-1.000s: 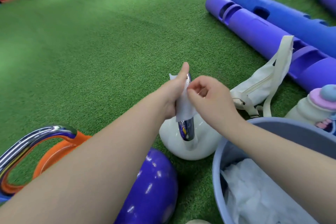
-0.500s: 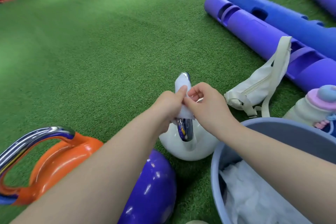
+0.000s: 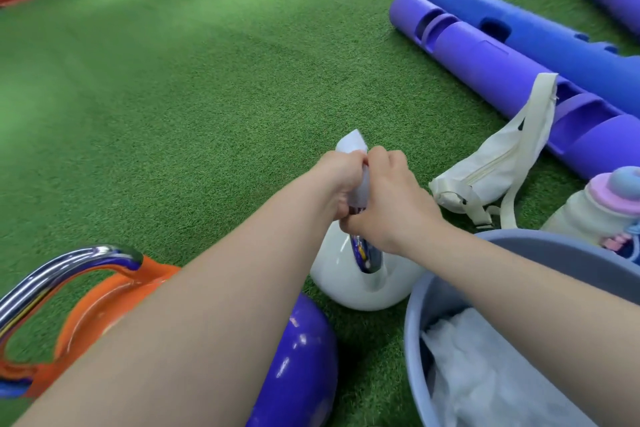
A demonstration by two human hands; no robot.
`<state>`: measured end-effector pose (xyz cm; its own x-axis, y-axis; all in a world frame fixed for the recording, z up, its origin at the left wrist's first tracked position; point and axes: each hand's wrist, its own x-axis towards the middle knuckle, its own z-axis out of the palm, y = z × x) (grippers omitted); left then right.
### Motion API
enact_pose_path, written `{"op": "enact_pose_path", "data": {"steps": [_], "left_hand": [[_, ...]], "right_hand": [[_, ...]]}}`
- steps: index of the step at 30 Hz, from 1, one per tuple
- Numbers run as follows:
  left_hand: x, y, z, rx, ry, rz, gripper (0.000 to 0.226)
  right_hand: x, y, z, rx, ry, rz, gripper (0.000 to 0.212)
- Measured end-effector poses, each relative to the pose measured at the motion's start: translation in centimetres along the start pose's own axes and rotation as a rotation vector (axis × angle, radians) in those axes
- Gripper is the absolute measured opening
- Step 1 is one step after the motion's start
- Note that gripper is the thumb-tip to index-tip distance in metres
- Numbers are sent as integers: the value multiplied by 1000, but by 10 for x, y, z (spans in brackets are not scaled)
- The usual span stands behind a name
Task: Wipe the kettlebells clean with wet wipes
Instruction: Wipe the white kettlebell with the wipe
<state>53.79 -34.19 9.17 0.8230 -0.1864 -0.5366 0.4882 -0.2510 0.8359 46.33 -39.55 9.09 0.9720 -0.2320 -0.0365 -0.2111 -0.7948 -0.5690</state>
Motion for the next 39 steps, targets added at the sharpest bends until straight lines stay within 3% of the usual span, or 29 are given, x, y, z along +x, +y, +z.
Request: {"op": "enact_pose_path", "data": {"steps": [8,13,16,18,20,22,25,28,30,33,35,37,39], "left_hand": [[-2,-15,29,-584,68,-129,20],[-16,-11,37,-982,34,-138,15],[-25,-9,38,-1138,49,-120,17],[-28,-11,39,-1182,62,-113,13],[-29,-14,38,-1089,58,-159,25],[-33,-18,34,-915,48,-215,40],[-36,-22,28,-740,79,-240,35],[-45,-19,23,-649,79,-280,34],[-47,-24,20,-552,67,-263,41],[-50,-41,10,-291,196,-75,22],[-51,-51,-4,-95,343,189,25],[-51,-51,-21,86,463,411,12],[-48,-44,-38,213,418,433,10]], "right_hand": [[16,33,-38,-15,-106,-44,69],[23,50,-61,-95,2,91,75],[13,51,-50,-74,224,109,41],[-5,44,-36,338,187,250,21],[-22,28,-26,1032,-49,485,20],[-33,15,-18,1397,-264,630,13],[-20,3,-8,1394,-311,758,16],[7,1,2,1421,-194,845,41],[24,5,1,1505,-108,883,45],[41,20,-11,1624,-86,930,42],[48,33,-21,1690,-110,955,33],[53,39,-24,1770,-129,1026,26],[55,38,-21,1828,-95,995,20]]}}
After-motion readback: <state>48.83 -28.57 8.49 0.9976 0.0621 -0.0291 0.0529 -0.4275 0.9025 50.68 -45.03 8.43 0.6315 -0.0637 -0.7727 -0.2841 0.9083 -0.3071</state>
